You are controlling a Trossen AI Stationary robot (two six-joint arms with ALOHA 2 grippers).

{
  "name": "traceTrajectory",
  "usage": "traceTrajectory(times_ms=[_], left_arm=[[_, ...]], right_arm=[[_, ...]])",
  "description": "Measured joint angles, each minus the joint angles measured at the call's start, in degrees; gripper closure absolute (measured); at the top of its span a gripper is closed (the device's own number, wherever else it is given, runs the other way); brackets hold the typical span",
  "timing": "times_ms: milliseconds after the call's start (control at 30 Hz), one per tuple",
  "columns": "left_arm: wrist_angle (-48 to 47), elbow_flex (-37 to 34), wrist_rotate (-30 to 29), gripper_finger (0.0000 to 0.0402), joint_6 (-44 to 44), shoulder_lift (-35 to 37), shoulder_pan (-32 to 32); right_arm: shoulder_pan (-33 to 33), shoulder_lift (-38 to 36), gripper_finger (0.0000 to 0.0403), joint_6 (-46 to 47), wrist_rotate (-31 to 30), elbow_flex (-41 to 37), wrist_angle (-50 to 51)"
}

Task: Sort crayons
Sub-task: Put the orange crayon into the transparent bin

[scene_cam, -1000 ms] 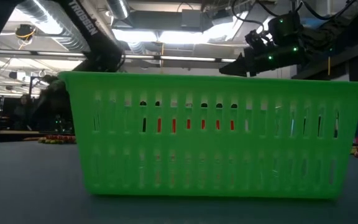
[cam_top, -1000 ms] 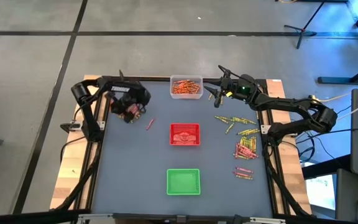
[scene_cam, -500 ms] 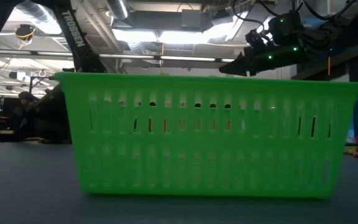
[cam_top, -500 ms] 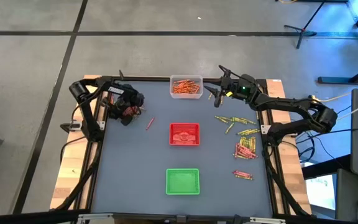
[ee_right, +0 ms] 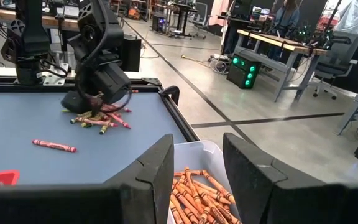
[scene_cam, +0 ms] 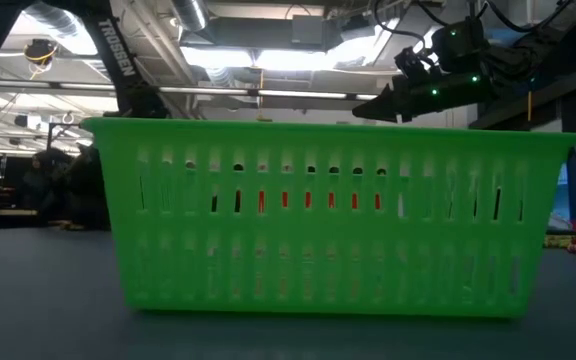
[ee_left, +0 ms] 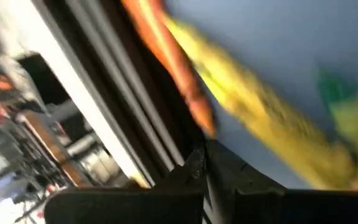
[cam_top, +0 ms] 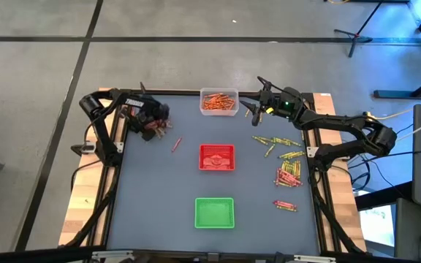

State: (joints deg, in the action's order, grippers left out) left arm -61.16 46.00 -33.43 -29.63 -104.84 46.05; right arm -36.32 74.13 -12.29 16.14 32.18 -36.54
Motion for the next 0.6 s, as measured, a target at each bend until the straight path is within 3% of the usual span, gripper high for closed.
traceTrajectory(times_ms=[400,600], left_arm=[[3.4,0.5,-3.0,0.0401,6.8,0.0,-0.1],[5.5,5.1,-13.2,0.0401,5.3,1.5,-3.7]], right_arm=[[0.0,0.0,0.0265,0.0,0.0,0.0,0.0],[0.0,0.0,0.0265,0.0,0.0,0.0,-0.2]])
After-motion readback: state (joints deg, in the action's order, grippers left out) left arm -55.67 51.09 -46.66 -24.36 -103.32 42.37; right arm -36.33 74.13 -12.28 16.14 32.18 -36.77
